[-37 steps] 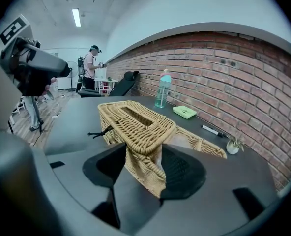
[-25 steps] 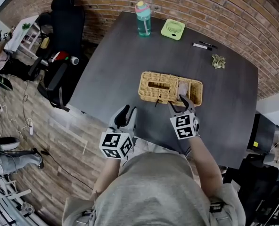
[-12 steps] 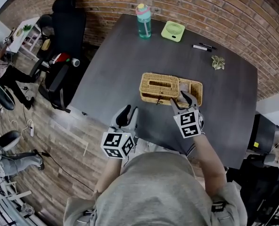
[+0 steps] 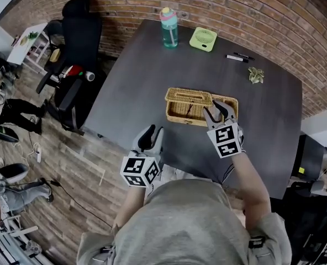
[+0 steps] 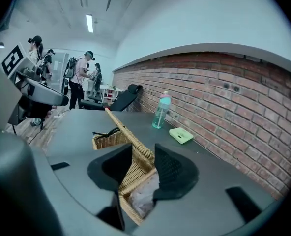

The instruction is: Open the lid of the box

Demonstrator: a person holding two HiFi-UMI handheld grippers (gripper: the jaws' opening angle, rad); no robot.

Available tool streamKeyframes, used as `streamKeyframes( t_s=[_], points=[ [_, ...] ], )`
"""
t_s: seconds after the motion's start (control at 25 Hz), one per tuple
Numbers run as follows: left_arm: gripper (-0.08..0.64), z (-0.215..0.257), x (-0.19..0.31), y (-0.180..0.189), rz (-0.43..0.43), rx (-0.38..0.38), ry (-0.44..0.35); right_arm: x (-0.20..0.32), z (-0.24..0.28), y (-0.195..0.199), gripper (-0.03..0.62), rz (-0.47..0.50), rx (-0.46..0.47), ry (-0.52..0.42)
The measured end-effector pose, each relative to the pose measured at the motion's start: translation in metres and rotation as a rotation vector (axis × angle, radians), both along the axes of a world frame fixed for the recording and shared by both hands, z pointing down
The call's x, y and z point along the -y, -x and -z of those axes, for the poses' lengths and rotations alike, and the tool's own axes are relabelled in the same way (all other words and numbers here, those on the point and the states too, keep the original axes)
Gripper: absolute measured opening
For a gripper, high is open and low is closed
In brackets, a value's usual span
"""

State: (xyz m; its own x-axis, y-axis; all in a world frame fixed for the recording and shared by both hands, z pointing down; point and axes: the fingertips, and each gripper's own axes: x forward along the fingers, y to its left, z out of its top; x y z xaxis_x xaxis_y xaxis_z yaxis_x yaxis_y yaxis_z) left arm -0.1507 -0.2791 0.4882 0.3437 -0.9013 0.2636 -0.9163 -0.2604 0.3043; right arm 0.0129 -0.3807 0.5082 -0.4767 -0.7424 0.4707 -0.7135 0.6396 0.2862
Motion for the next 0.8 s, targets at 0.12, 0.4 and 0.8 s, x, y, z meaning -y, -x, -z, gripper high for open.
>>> streamKeyframes(
  t_s=[0.12, 0.4, 0.8],
  points=[
    [0.12, 0.0, 0.002, -0.001, 0.001, -0.002, 0.002, 0.008, 0.005, 0.001, 0.136, 0.013, 0.007, -0.006],
    [0.12, -0.002, 0.006, -0.004, -0.004, 0.0, 0.007, 0.027, 0.02, 0.002, 0.119, 0.036, 0.029, -0.004],
    [0.118, -0.002, 0.019, -0.005, -0.003, 0.0, 0.006, 0.058, 0.03, 0.003, 0.103, 0.048, 0.022, -0.003]
  ],
)
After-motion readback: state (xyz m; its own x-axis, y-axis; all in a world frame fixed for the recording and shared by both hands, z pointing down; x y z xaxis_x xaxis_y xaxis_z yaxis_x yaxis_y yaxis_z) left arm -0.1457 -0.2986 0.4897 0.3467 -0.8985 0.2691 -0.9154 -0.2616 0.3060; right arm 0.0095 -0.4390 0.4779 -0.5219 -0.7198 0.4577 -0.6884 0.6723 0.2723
